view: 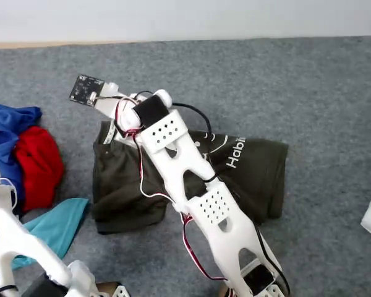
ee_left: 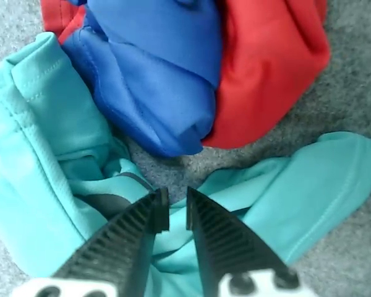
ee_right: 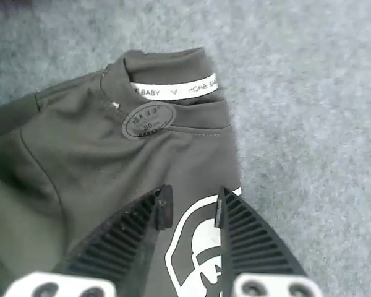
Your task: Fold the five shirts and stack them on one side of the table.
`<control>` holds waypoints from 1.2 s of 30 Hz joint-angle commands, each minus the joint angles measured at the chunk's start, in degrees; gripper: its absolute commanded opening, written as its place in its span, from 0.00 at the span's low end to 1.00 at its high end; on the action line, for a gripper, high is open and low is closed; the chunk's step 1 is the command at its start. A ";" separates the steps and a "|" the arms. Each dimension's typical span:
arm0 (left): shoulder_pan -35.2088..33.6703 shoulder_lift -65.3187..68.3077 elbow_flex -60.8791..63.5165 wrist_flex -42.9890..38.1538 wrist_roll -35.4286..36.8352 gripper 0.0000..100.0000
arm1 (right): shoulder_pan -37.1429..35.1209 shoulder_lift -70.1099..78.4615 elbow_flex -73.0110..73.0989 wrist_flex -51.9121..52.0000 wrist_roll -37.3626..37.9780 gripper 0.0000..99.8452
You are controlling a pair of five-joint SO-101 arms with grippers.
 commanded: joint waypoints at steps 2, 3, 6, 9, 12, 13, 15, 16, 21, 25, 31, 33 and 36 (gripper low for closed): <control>0.00 -1.58 -0.75 -0.70 0.62 0.06 | 1.27 -10.95 8.00 2.59 -2.73 0.07; 0.00 -1.58 -0.66 -0.62 0.62 0.06 | 1.27 -12.97 11.08 2.59 -3.08 0.07; 0.00 -1.67 -0.57 -0.62 0.62 0.06 | 1.19 -20.18 22.07 2.59 -5.01 0.07; 0.00 -1.67 -0.57 -0.62 0.62 0.06 | 1.19 -27.74 33.85 2.51 -6.77 0.07; 0.00 -1.67 -0.75 -0.62 0.62 0.06 | 2.77 -34.42 45.36 2.51 -6.68 0.07; 0.00 -1.67 -0.75 -0.62 0.62 0.06 | 3.56 -36.26 48.88 2.51 -6.68 0.07; 0.00 -1.67 -0.66 -0.62 0.62 0.06 | 5.58 -39.60 55.47 2.42 -6.68 0.07; 0.00 -1.67 -0.66 -0.62 0.62 0.06 | 6.55 -41.19 58.64 2.42 -6.68 0.07; 0.00 -1.67 -0.48 0.35 0.62 0.06 | 11.82 -48.04 70.07 2.42 -6.86 0.07; 0.00 -1.49 -0.48 0.70 0.62 0.06 | 16.13 -53.14 77.36 2.33 -8.97 0.07; 0.00 -1.67 -0.66 1.58 0.62 0.06 | 22.11 -60.35 87.56 2.33 -19.69 0.06; 0.00 -1.67 -0.84 2.90 0.62 0.06 | 23.08 -63.52 89.93 2.33 -25.49 0.06; 0.00 -1.67 -0.84 5.10 0.62 0.06 | 23.96 -69.23 92.84 2.33 -34.20 0.06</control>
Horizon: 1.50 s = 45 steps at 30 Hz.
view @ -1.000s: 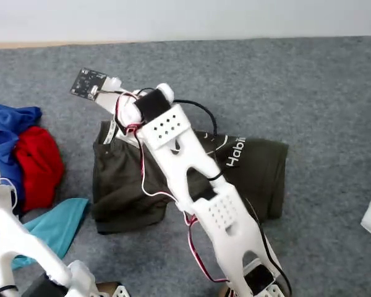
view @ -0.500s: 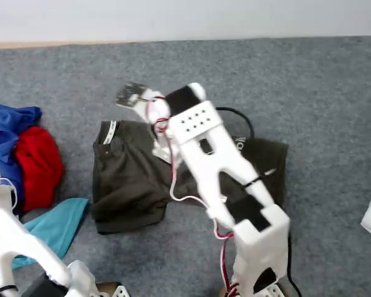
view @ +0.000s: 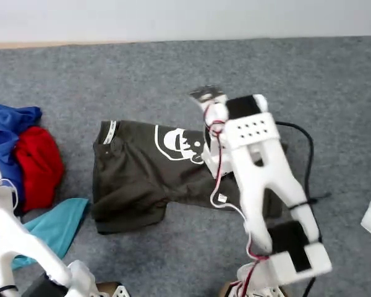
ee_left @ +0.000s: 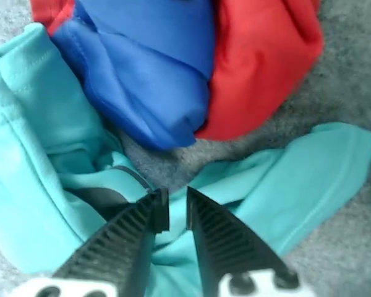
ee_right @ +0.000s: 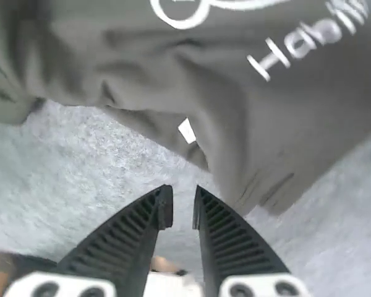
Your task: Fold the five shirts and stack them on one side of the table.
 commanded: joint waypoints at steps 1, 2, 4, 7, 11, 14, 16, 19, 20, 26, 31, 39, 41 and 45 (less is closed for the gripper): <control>0.00 -1.67 -0.84 3.16 0.44 0.06 | 1.27 -8.66 2.11 2.33 -10.20 0.06; 0.00 -1.67 -0.84 3.87 0.44 0.06 | 1.27 -10.42 2.99 2.33 -12.40 0.06; 0.00 -1.67 -0.84 5.27 0.44 0.06 | 1.10 -13.05 4.84 1.98 -16.44 0.06; 0.00 -1.67 -0.48 6.59 0.44 0.06 | 1.63 -14.29 9.85 -0.92 -23.74 0.06; 0.00 -1.32 -0.31 6.42 0.44 0.06 | 3.21 -14.20 18.99 -9.10 -30.07 0.07; 0.26 -1.32 -0.40 6.24 0.44 0.06 | 3.03 -14.20 25.14 -14.81 -32.18 0.14; 0.26 -1.32 -0.31 6.15 0.35 0.06 | 3.12 -14.20 27.96 -17.54 -34.11 0.19; 0.26 -1.32 -0.31 6.15 0.35 0.06 | 3.30 -14.11 30.68 -19.47 -34.29 0.21; 0.26 -1.32 -0.31 6.15 0.35 0.06 | 3.65 -14.11 31.47 -19.82 -34.29 0.21; 0.18 -1.32 2.86 6.24 0.35 0.06 | 10.86 -10.33 33.23 -20.62 -33.93 0.21; 0.26 -1.32 5.23 6.15 0.35 0.06 | 13.76 -3.56 32.97 -20.70 -33.93 0.21; 0.26 -1.58 5.49 6.24 0.35 0.05 | 14.37 -0.84 32.79 -22.81 -33.93 0.21; 0.26 -1.67 5.49 6.42 0.35 0.05 | 14.37 -0.84 32.79 -23.43 -33.93 0.21; 0.09 -1.67 5.49 6.51 0.35 0.05 | 14.37 -0.48 32.79 -23.52 -33.93 0.21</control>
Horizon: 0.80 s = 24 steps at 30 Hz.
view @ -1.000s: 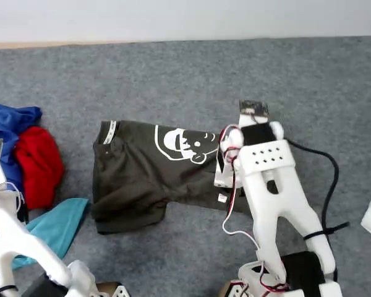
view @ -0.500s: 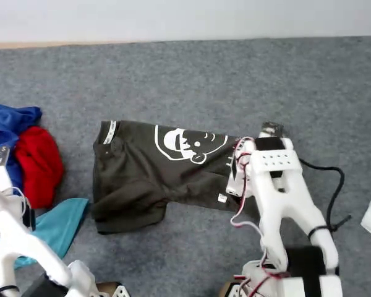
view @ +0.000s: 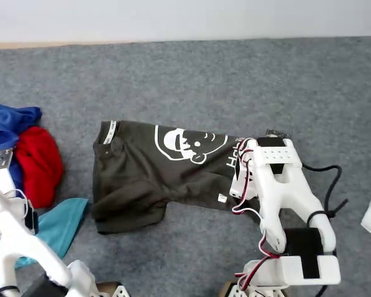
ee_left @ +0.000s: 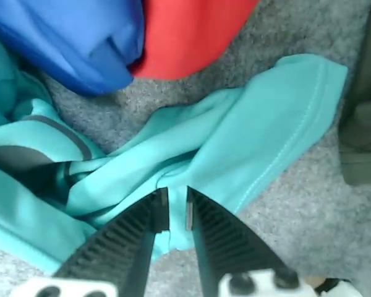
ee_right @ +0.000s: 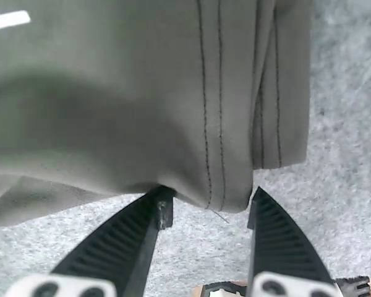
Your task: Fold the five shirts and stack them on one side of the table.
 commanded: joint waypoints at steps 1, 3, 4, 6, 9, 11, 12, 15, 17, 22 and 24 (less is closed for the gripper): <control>0.09 -1.67 -0.13 0.62 0.00 0.05 | 0.66 0.04 -0.62 -0.31 -0.26 0.21; 0.09 -1.67 -0.13 0.62 0.00 0.05 | 0.66 0.04 -0.62 -0.31 -0.26 0.21; 0.09 -1.67 -0.13 0.62 0.00 0.05 | 0.66 0.04 -0.62 -0.31 -0.26 0.21; 0.09 -1.67 -0.13 0.62 0.00 0.05 | 0.75 0.04 -0.62 -0.31 -0.26 0.21; 0.09 -1.67 -0.13 0.62 0.00 0.05 | 0.75 0.04 -0.62 -0.22 -0.26 0.21; 0.09 -1.67 -0.13 0.62 0.00 0.05 | 0.75 0.04 -0.62 -0.22 -0.26 0.21; 0.09 -1.67 -0.13 0.62 0.00 0.05 | 0.75 0.04 -0.62 -0.22 -0.26 0.21; 0.09 -1.67 -0.13 0.53 0.00 0.05 | 0.75 -0.04 -0.62 -0.22 -0.26 0.21; 0.09 -1.67 -0.13 0.44 0.00 0.05 | 0.75 0.04 -0.62 -0.22 -0.26 0.17; 0.09 -1.67 -0.13 0.35 0.00 0.05 | 0.75 0.04 -0.62 -1.10 2.37 0.06; 0.09 -1.67 -0.22 0.35 0.00 0.05 | 0.75 0.04 -0.53 -1.27 2.46 0.05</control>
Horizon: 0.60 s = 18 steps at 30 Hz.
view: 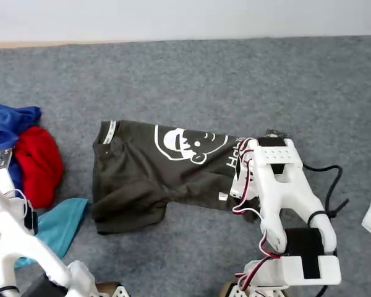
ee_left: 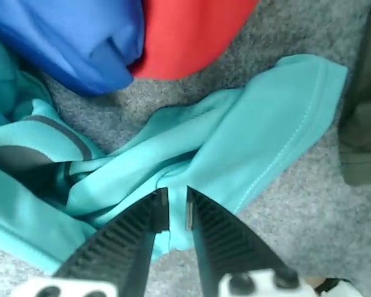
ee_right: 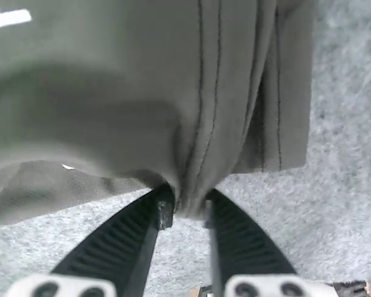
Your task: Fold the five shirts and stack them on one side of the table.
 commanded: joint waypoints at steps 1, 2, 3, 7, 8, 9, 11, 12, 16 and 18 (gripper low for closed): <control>0.09 -1.67 -0.22 0.35 0.00 0.05 | 0.66 0.04 -0.53 -0.66 1.05 0.05; 0.09 -1.67 -0.31 0.35 0.00 0.05 | 0.66 0.04 -0.53 -0.66 1.05 0.05; 0.09 -1.67 -0.31 0.35 0.00 0.05 | 0.66 -0.22 -0.53 -0.66 1.05 0.05; 0.09 -1.67 -0.48 0.35 0.00 0.05 | 0.66 -0.40 -0.62 0.57 1.05 0.04; 0.09 -1.67 -0.48 0.35 0.00 0.05 | 0.66 -0.48 -0.62 0.84 1.05 0.03; 0.09 -1.67 -0.48 0.35 0.00 0.05 | 0.66 -0.66 -0.70 1.36 1.05 0.02; 0.09 -1.67 -0.48 0.35 0.00 0.05 | 0.66 -1.71 -1.14 2.42 1.14 0.01; 0.09 -1.67 -0.48 0.35 0.00 0.05 | 0.66 -2.68 -1.49 3.12 1.14 0.01; 0.09 -1.67 -0.48 0.35 0.00 0.05 | 0.75 -8.13 -2.20 4.26 3.69 0.01; 0.09 -1.67 -0.48 0.35 0.00 0.05 | 1.98 -10.95 -2.20 3.74 4.92 0.01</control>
